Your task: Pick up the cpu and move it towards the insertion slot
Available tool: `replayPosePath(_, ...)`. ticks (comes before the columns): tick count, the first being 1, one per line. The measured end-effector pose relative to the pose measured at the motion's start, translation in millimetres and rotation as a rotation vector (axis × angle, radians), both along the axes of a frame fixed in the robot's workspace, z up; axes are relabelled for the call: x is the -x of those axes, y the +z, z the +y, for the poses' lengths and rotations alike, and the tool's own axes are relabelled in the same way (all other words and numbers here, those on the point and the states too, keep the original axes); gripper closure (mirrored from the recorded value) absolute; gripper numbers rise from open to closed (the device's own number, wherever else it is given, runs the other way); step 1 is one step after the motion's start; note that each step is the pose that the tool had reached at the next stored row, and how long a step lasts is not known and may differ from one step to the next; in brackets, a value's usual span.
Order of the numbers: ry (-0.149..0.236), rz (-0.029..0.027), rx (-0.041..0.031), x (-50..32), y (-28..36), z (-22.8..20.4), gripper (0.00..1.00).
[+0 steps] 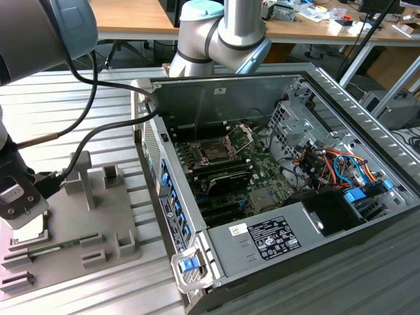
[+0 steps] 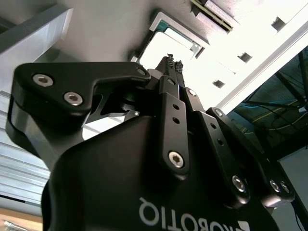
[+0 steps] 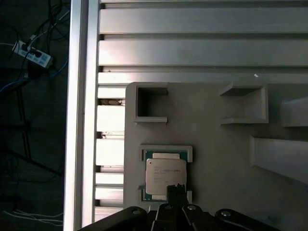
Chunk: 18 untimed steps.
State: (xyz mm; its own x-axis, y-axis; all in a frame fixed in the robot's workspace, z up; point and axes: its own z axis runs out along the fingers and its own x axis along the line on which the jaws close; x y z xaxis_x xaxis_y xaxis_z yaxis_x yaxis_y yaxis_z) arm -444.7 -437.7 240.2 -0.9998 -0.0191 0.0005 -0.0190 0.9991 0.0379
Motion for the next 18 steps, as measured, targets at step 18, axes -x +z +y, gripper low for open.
replayPosePath(18, 0.000, 0.0000, 0.0000, 0.0, -5.7, -3.3, 0.89)
